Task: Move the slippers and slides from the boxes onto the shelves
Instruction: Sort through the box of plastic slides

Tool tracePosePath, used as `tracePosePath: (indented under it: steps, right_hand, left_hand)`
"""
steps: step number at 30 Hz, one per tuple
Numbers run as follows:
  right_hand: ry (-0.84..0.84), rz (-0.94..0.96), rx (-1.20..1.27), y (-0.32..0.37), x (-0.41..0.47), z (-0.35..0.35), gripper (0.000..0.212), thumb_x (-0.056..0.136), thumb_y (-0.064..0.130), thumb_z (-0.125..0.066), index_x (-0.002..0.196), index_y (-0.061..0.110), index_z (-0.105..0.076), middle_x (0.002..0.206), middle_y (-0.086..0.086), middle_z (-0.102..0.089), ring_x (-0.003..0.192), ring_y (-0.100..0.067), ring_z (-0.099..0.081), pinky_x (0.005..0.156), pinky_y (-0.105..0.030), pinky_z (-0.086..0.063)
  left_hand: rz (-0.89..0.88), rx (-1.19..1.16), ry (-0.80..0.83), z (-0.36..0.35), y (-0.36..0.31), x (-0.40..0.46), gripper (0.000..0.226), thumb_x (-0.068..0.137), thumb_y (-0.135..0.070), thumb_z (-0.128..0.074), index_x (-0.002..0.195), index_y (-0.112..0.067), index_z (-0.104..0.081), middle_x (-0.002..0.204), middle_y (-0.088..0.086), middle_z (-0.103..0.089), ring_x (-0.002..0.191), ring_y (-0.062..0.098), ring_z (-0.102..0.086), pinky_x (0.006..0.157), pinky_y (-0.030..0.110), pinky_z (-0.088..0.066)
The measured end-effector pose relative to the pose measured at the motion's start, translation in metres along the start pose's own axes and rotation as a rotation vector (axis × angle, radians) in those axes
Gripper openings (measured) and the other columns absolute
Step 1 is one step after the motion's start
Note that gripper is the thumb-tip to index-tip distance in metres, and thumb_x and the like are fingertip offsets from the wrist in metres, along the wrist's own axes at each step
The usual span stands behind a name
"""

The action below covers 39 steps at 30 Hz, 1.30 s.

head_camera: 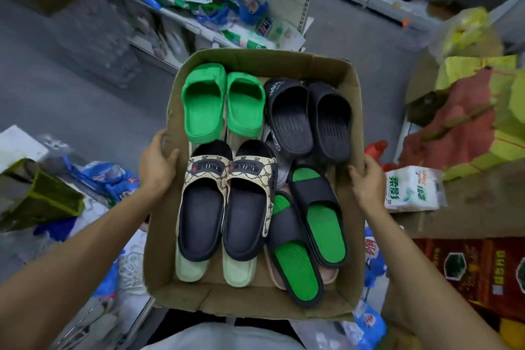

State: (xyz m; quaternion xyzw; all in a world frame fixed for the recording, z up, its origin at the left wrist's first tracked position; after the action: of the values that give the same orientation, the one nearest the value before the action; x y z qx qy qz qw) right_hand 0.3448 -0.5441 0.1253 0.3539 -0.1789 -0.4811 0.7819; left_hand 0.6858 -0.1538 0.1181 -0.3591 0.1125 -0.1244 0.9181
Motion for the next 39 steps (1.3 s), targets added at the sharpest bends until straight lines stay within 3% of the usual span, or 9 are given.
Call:
tracePosePath:
  steps: [5,14,19,23,29,35,37,39]
  right_hand:
    - [0.064,0.039,-0.04,0.037,0.064,-0.041,0.009,0.089,0.006,-0.063,0.087,0.013,-0.058,0.073,-0.003,-0.064,0.068,-0.023,-0.058,0.066,-0.04,-0.048]
    - [0.189,0.087,-0.044,0.125,0.176,-0.147,0.009,0.091,0.004,-0.061,0.099,0.007,-0.063,0.084,-0.007,-0.066,0.08,-0.027,-0.061,0.068,-0.034,-0.042]
    - [0.237,0.146,-0.085,0.167,0.239,-0.195,0.009,0.09,0.005,-0.063,0.097,0.009,-0.063,0.083,-0.008,-0.067,0.078,-0.03,-0.063,0.069,-0.04,-0.047]
    - [0.306,0.199,-0.083,0.205,0.288,-0.232,0.009,0.091,0.001,-0.061,0.098,0.006,-0.063,0.084,-0.007,-0.064,0.079,-0.026,-0.059,0.07,-0.033,-0.041]
    - [0.462,0.339,-0.175,0.25,0.394,-0.316,0.009,0.093,0.006,-0.061,0.102,0.004,-0.062,0.09,-0.013,-0.066,0.081,-0.026,-0.059,0.07,-0.032,-0.042]
    - [0.583,0.47,-0.347,0.282,0.502,-0.409,0.016,0.095,0.017,-0.059,0.111,0.013,-0.062,0.1,-0.01,-0.069,0.092,-0.03,-0.063,0.084,-0.048,-0.053]
    - [0.637,0.454,-0.358,0.287,0.529,-0.437,0.024,0.098,0.02,-0.057,0.122,0.02,-0.06,0.109,-0.003,-0.067,0.101,-0.024,-0.061,0.092,-0.044,-0.05]
    - [0.684,0.48,-0.348,0.293,0.551,-0.466,0.03,0.098,0.018,-0.056,0.128,0.017,-0.058,0.115,-0.002,-0.065,0.105,-0.021,-0.058,0.093,-0.037,-0.045]
  left_hand:
    - [0.119,0.018,-0.05,0.007,0.01,0.041,0.05,0.096,-0.018,-0.064,0.143,-0.017,-0.047,0.131,0.018,-0.063,0.112,0.04,-0.061,0.093,0.045,-0.047]
    - [0.283,0.029,-0.131,0.029,0.039,0.14,0.051,0.096,-0.022,-0.064,0.144,-0.02,-0.047,0.124,0.019,-0.067,0.104,0.04,-0.063,0.09,0.048,-0.05]
    - [0.346,-0.019,-0.142,0.035,0.047,0.195,0.052,0.096,-0.022,-0.063,0.145,-0.021,-0.045,0.123,0.016,-0.068,0.102,0.037,-0.066,0.093,0.049,-0.052]
    - [0.409,-0.032,-0.198,0.034,0.051,0.227,0.053,0.094,-0.019,-0.064,0.145,-0.017,-0.047,0.132,0.018,-0.064,0.116,0.04,-0.06,0.101,0.047,-0.047]
    - [0.572,-0.101,-0.294,-0.001,0.07,0.267,0.052,0.093,-0.015,-0.064,0.143,-0.01,-0.048,0.136,0.017,-0.06,0.122,0.037,-0.057,0.106,0.044,-0.043]
    - [0.776,-0.204,-0.41,-0.076,0.082,0.291,0.053,0.092,-0.018,-0.065,0.143,-0.013,-0.048,0.127,0.021,-0.065,0.114,0.04,-0.061,0.1,0.047,-0.047]
    - [0.799,-0.24,-0.464,-0.101,0.082,0.299,0.053,0.093,-0.018,-0.064,0.143,-0.011,-0.048,0.128,0.02,-0.065,0.115,0.038,-0.062,0.101,0.046,-0.048]
    - [0.805,-0.266,-0.528,-0.121,0.076,0.308,0.052,0.093,-0.015,-0.064,0.142,-0.006,-0.049,0.119,0.019,-0.068,0.104,0.037,-0.065,0.094,0.043,-0.05]
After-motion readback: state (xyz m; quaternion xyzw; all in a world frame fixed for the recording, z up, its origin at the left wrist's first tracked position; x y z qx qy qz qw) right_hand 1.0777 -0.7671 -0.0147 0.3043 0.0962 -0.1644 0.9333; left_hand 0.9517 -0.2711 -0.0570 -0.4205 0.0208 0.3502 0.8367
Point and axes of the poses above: each hand's wrist, its own x-axis towards the middle knuckle, its own z-axis out of the back of the hand, y = z × x, the point moved 9 cm from there along x, towards the middle knuckle
